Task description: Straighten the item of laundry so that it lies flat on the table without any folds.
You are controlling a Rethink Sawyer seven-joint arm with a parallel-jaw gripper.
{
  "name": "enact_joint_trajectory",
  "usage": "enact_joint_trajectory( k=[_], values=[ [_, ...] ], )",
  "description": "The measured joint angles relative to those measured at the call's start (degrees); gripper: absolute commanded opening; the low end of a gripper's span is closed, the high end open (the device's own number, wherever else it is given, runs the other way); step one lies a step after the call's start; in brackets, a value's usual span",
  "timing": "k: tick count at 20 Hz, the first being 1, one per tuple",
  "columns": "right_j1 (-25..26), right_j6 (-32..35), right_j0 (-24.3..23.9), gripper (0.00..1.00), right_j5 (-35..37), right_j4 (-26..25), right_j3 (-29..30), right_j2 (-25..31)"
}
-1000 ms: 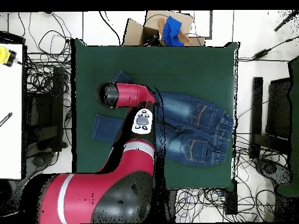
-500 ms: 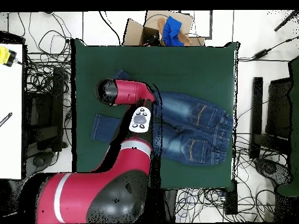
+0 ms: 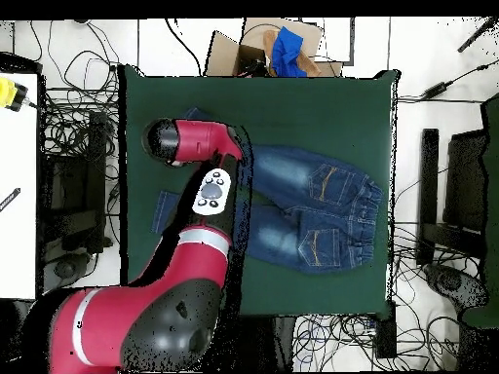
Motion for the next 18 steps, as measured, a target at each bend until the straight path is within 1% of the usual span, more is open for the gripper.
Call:
enact_joint_trajectory(
  k=[6, 12, 13, 18],
  values=[
    [1.0, 2.6, 1.7, 0.0, 2.9, 1.8, -3.3, -1.0],
    [0.8, 3.0, 1.9, 0.0, 2.9, 2.5, -3.4, -1.0],
    [0.3, 3.0, 1.5, 1.0, 2.1, 2.6, -2.7, -0.3],
    [-0.7, 3.0, 0.7, 1.0, 1.0, 2.6, -1.5, 0.6]
  ],
)
